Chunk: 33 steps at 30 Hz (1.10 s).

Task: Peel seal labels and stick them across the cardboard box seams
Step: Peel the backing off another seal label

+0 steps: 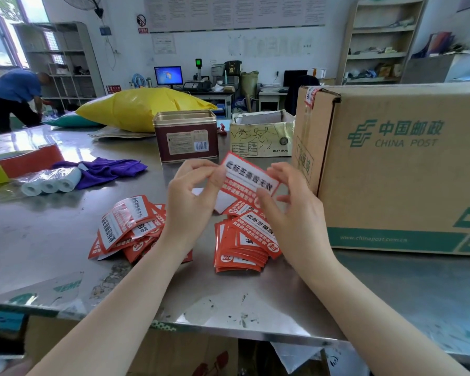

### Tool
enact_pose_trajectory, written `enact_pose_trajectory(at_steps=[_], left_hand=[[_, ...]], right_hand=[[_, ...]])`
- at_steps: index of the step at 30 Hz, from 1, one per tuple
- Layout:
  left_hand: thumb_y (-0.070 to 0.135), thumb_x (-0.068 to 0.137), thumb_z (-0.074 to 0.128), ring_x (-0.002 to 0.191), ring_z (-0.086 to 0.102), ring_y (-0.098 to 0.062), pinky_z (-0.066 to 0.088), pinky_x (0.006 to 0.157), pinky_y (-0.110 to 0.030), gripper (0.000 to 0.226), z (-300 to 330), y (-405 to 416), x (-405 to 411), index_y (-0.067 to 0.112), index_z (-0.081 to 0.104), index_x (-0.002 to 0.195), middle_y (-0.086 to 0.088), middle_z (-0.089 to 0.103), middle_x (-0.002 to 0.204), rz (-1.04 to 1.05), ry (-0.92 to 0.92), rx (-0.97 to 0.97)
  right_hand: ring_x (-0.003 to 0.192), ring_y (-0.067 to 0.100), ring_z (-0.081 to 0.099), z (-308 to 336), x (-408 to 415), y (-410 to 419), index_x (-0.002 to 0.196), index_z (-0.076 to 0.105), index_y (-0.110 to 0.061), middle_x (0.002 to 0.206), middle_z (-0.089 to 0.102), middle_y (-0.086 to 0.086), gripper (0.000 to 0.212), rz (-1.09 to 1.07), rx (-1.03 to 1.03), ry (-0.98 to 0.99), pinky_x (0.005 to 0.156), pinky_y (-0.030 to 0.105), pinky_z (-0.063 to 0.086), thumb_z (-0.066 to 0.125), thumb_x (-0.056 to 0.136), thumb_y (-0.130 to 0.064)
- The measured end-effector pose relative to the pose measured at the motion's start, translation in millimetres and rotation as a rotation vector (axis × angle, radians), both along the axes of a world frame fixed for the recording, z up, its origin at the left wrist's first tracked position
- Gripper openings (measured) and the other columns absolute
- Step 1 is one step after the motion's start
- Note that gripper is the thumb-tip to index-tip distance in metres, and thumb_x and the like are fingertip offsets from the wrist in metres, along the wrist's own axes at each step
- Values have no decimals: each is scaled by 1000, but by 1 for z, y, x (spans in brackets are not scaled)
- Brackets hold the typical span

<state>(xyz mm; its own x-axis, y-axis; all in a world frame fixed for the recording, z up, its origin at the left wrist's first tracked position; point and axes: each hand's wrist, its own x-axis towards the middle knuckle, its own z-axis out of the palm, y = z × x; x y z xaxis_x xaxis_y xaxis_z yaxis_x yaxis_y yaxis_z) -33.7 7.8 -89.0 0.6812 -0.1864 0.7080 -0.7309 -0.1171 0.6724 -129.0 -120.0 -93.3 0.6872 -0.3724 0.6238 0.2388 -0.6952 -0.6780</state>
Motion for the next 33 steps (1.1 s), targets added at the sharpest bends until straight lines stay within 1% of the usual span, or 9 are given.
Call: enact_pose_trajectory(at_steps=[3,6,9,13,17,22,27,30,33], left_hand=[[28,94,51,92,68,-11,52,75,-16,23,4,2,1,19,72,89,-1,72,95,-161,340,-254],[29,97,42,74,70,-3,49,58,-9,37,8,-1,-3,5,70,92,4,75,79,-273,526,-296],[29,96,43,70,69,0,47,54,-7,37,9,-2,-9,1,68,96,9,75,75,-299,519,-264],[32,92,53,77,71,-5,51,57,-12,27,6,0,-6,13,71,98,3,75,88,-211,483,-251],[28,91,56,79,69,1,49,57,-9,16,4,2,-5,21,70,88,-3,70,103,-141,419,-247],[29,97,45,69,65,12,43,53,-2,30,5,0,-4,11,68,97,8,69,86,-82,428,-245],[23,99,40,66,61,17,41,51,0,31,8,-4,-12,5,65,102,9,64,84,-75,422,-216],[22,99,42,73,63,13,44,56,-3,27,11,-6,-13,20,66,87,6,66,89,-51,393,-223],[21,95,49,90,65,0,48,70,-10,26,23,-11,-11,28,70,82,5,70,96,-74,382,-257]], right_hand=[[95,0,56,1,1,-1,130,43,-20,113,56,-14,45,27,149,18,73,4,45,56,90,-34],[82,2,65,1,2,-1,115,50,-24,101,67,-7,28,64,227,61,66,15,54,53,90,-38],[73,6,66,1,2,-2,101,51,-27,89,68,-5,9,22,225,-15,62,22,56,53,92,-28],[75,7,65,-2,4,-2,101,56,-17,87,64,-8,9,-21,95,-71,64,19,54,53,92,-17],[75,5,64,-3,3,-3,102,56,-12,87,64,-5,11,-9,67,-97,65,14,52,54,92,-16],[75,0,61,-4,0,-2,104,58,-11,87,62,-6,15,-6,37,-84,67,13,52,53,92,-17],[86,3,58,0,-3,0,115,59,-11,104,63,-4,24,-46,-77,-92,70,11,50,54,92,-17],[83,-1,54,12,-3,6,110,60,-8,99,59,-6,21,-56,-167,-171,68,6,47,57,90,-15],[80,1,52,36,1,7,104,60,-6,92,57,-6,15,-53,-234,-268,72,10,44,58,89,-10]])
